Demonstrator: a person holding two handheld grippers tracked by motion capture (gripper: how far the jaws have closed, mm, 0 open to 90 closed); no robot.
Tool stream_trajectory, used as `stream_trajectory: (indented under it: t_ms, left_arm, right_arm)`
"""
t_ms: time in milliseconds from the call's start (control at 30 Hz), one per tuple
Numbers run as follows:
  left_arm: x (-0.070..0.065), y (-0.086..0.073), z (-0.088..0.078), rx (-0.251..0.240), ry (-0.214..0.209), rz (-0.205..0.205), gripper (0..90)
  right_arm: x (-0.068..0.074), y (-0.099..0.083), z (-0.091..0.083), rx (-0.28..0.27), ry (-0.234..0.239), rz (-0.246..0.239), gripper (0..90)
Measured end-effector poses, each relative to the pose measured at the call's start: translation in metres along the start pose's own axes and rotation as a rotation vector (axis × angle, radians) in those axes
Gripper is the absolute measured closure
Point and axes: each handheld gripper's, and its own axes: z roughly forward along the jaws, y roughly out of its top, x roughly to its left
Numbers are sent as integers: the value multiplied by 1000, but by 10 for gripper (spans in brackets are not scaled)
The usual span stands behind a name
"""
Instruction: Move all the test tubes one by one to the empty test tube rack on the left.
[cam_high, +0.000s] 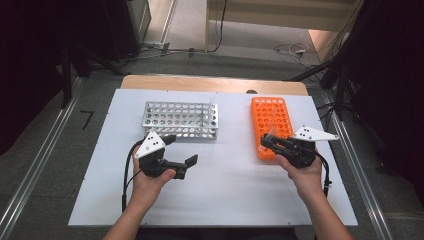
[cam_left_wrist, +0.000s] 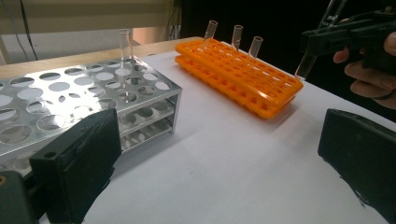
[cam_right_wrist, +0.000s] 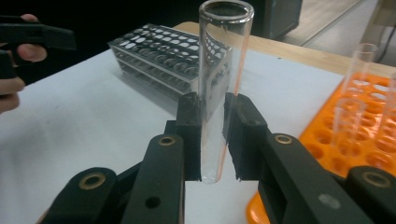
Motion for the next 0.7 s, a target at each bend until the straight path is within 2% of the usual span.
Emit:
stream_trajectory:
  t_ms: [567,700]
  left_arm:
    - [-6,4,0,-12,-7,-4,0]
    - [-8,4,1,-9,-16,-3,0]
  right_arm:
    - [30,-3,21,32,73,-52,741]
    - [40,-4,27,43,94,-70,741]
